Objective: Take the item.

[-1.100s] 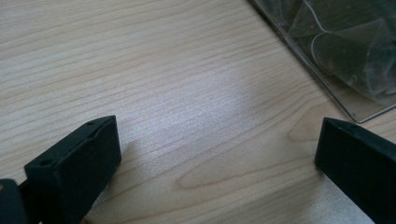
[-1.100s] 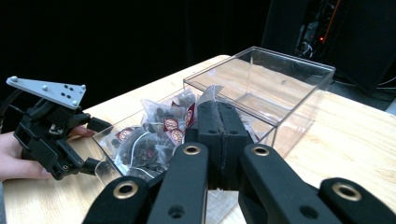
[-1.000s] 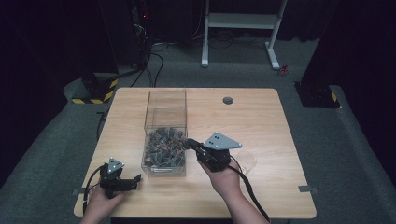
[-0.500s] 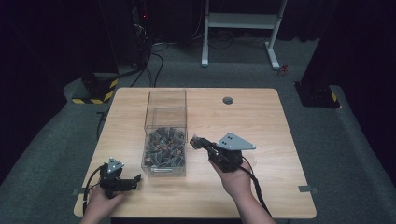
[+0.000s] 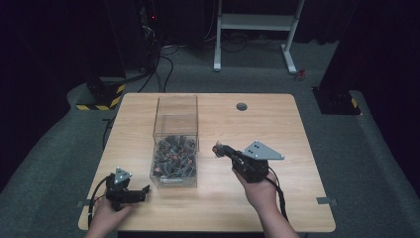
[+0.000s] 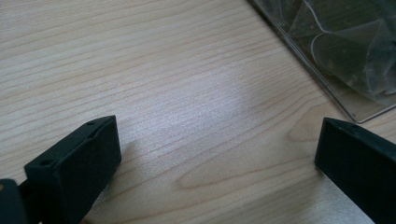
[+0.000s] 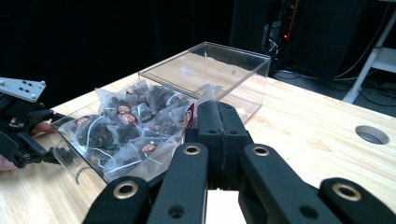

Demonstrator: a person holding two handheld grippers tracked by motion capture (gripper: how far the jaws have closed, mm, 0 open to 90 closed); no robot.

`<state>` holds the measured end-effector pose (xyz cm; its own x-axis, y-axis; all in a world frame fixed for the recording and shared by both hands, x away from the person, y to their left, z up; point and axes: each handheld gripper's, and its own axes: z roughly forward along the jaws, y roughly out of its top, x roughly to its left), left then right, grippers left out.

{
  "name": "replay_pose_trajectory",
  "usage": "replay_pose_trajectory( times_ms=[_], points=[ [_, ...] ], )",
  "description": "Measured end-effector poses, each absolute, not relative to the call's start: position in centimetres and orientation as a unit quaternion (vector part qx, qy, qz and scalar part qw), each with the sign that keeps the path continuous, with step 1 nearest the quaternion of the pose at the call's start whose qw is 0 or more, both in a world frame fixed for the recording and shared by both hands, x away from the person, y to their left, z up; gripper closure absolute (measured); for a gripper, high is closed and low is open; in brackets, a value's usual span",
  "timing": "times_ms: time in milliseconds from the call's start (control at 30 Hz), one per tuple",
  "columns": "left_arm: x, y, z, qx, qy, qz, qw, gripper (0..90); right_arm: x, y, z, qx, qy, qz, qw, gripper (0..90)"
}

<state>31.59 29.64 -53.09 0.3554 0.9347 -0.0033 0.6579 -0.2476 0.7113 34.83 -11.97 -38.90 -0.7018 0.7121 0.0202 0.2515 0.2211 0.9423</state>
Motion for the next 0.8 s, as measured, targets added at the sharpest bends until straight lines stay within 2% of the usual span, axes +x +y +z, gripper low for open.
replay_pose_trajectory(
  times_ms=[800],
  points=[
    [31.6, 29.7, -53.1, 0.759, 0.524, 0.216, 0.319, 0.6, 34.3, -16.7, -39.8, 0.367, 0.738, 0.515, 0.238, 90.0]
  ],
)
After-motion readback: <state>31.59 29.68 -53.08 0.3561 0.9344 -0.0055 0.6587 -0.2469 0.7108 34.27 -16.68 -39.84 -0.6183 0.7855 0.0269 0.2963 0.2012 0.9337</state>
